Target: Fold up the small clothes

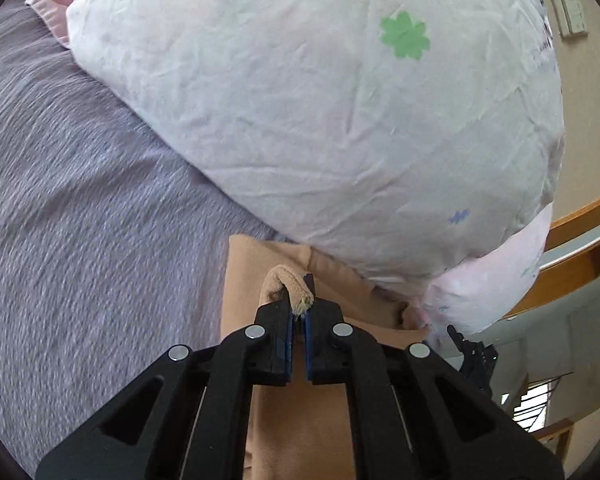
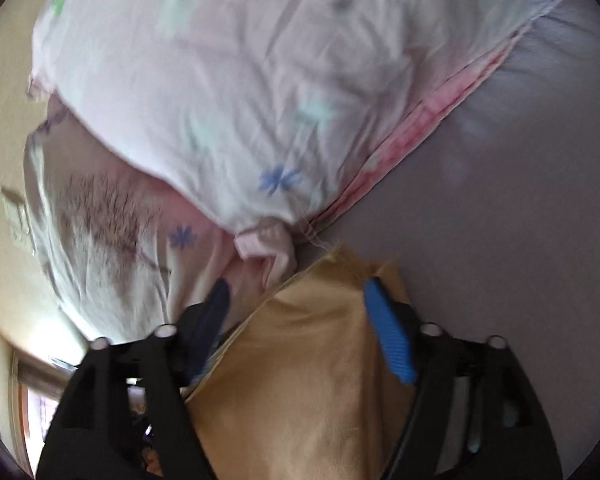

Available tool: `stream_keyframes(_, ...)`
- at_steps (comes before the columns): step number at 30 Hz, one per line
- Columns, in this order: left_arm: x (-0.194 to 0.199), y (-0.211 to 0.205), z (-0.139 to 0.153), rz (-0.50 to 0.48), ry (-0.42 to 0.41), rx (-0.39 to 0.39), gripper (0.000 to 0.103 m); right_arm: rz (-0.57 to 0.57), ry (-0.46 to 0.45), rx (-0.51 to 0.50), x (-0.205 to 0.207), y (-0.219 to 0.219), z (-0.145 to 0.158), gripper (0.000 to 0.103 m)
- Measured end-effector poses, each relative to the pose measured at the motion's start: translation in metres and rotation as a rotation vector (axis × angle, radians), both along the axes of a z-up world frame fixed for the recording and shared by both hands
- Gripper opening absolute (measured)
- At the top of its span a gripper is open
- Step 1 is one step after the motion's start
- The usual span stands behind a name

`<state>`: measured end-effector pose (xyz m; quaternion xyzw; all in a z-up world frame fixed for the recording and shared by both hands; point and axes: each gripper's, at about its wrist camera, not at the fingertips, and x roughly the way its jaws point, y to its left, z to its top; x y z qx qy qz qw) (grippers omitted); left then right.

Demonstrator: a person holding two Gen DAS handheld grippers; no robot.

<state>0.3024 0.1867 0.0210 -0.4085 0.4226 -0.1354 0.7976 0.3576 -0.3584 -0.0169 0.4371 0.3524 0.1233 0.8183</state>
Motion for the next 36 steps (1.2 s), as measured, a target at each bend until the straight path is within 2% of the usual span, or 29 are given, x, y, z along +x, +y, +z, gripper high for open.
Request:
stream_keyframes(3, 0.004, -0.002, 0.010, 0.005, -0.041, -0.012, 0.005, 0.016, -0.003, -0.037, -0.009, 0.000, 0.003, 0.079)
stream_keyframes(5, 0.003, -0.006, 0.018, -0.005, -0.076, 0.003, 0.012, 0.031, -0.009, -0.050, -0.021, 0.002, 0.005, 0.079)
stream_keyframes(6, 0.000, -0.005, 0.021, 0.005, -0.102, 0.002, 0.026, 0.039, -0.021, -0.056, -0.026, 0.004, 0.006, 0.079)
stream_keyframes(7, -0.004, -0.001, 0.024, 0.050, -0.122, 0.006, 0.056, 0.043, -0.034, -0.063, -0.033, 0.001, 0.009, 0.079)
stream_keyframes(9, -0.013, 0.012, 0.029, 0.125, -0.176, -0.014, 0.087, 0.060, -0.062, -0.072, -0.045, 0.000, 0.019, 0.079)
stream_keyframes(10, -0.016, 0.020, 0.032, 0.144, -0.195, -0.027, 0.087, 0.075, -0.075, -0.073, -0.053, 0.000, 0.022, 0.079)
stream_keyframes(12, -0.019, 0.023, 0.032, 0.123, -0.150, -0.008, 0.087, 0.098, -0.086, -0.074, -0.065, 0.002, 0.032, 0.079)
stream_keyframes(15, -0.030, 0.014, 0.029, 0.026, -0.079, 0.057, 0.084, 0.131, -0.127, -0.092, -0.086, 0.003, 0.042, 0.082)
stream_keyframes(18, -0.043, -0.007, 0.011, -0.086, 0.010, 0.066, 0.076, 0.148, -0.159, -0.101, -0.091, 0.016, 0.045, 0.084)
stream_keyframes(20, -0.048, -0.018, -0.002, -0.131, 0.063, 0.083, 0.076, 0.169, -0.171, -0.098, -0.099, 0.019, 0.048, 0.084)
stream_keyframes(21, -0.048, -0.018, -0.005, -0.143, 0.075, 0.087, 0.072, 0.176, -0.172, -0.098, -0.095, 0.028, 0.049, 0.084)
stream_keyframes(23, -0.049, -0.022, -0.004, -0.145, 0.048, 0.126, 0.072, 0.197, -0.173, -0.100, -0.099, 0.033, 0.050, 0.084)
stream_keyframes(26, -0.047, -0.019, -0.007, -0.124, 0.046, 0.104, 0.070, 0.211, -0.172, -0.091, -0.102, 0.036, 0.049, 0.084)
stream_keyframes(28, -0.045, -0.026, -0.014, -0.162, 0.075, 0.090, 0.040, 0.213, -0.175, -0.082, -0.101, 0.037, 0.045, 0.084)
stream_keyframes(29, -0.049, -0.041, -0.018, -0.149, 0.076, 0.099, 0.036, 0.212, -0.176, -0.080, -0.102, 0.035, 0.045, 0.085)
stream_keyframes(30, -0.050, -0.043, -0.020, -0.146, 0.083, 0.097, 0.023, 0.210, -0.177, -0.078, -0.104, 0.034, 0.044, 0.085)
stream_keyframes(31, -0.049, -0.043, -0.021, -0.148, 0.095, 0.050, 0.017, 0.207, -0.176, -0.071, -0.106, 0.031, 0.042, 0.085)
stream_keyframes(32, -0.053, -0.040, -0.025, -0.132, 0.097, 0.011, 0.017, 0.205, -0.174, -0.065, -0.107, 0.029, 0.041, 0.085)
stream_keyframes(34, -0.052, -0.042, -0.013, -0.103, 0.080, -0.060, 0.015, 0.203, -0.175, -0.053, -0.111, 0.024, 0.039, 0.085)
stream_keyframes(36, -0.051, -0.057, 0.010, -0.107, 0.042, -0.052, 0.015, 0.197, -0.189, -0.043, -0.119, 0.017, 0.041, 0.085)
